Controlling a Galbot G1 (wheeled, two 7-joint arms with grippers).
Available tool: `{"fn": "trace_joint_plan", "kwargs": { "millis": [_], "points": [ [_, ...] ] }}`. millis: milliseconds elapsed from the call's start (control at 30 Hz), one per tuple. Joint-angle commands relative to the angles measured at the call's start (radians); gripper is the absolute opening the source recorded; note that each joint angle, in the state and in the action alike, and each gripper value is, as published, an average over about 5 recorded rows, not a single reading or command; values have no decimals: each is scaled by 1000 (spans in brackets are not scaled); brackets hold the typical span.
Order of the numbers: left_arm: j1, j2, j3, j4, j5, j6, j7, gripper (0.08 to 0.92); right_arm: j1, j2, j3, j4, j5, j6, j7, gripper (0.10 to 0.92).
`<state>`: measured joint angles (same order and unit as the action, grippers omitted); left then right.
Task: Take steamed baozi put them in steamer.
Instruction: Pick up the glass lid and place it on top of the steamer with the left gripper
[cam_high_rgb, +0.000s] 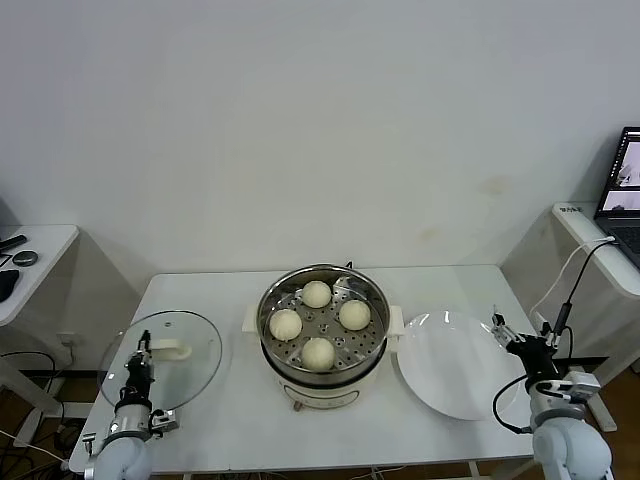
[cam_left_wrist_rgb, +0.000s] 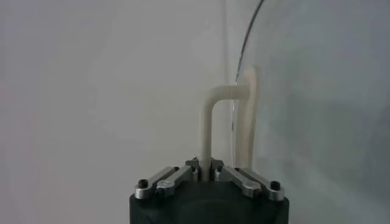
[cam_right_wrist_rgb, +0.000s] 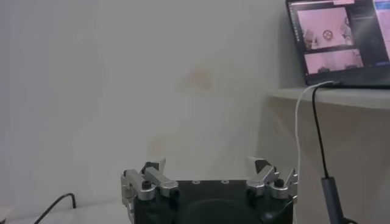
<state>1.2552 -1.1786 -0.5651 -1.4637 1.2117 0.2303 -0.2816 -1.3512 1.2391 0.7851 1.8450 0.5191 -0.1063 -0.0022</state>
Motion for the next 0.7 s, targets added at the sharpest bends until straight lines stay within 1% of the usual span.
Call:
{"fn": "trace_joint_plan", "kwargs": {
  "millis": [33,167,233,333,400,467,533,700],
  "points": [
    [106,-106,-67,-438,112,460,297,173,0,8,-5,8,3,-8,-1,823],
    [132,-142,-82,-570,181,463,427,173,5,2,-3,11,11,-16,-1,823],
    [141,-155,-79,-645,191,463,476,173,8,-2,0,11,16,-20,-1,823],
    [144,-173,-55,-752,197,463,536,173,8,-8,3,13,20,-23,-1,823],
    [133,-191,-22,-794,200,463,556,173,5,-9,4,13,20,-23,-1,823],
    [112,-211,31,-805,200,462,563,173,0,-6,4,12,16,-23,-2,823],
    [86,-231,93,-791,203,461,568,173,-5,0,3,10,9,-21,-2,823],
    [10,-276,247,-693,251,460,557,173,-19,19,3,11,-13,-14,-3,823]
  ]
}}
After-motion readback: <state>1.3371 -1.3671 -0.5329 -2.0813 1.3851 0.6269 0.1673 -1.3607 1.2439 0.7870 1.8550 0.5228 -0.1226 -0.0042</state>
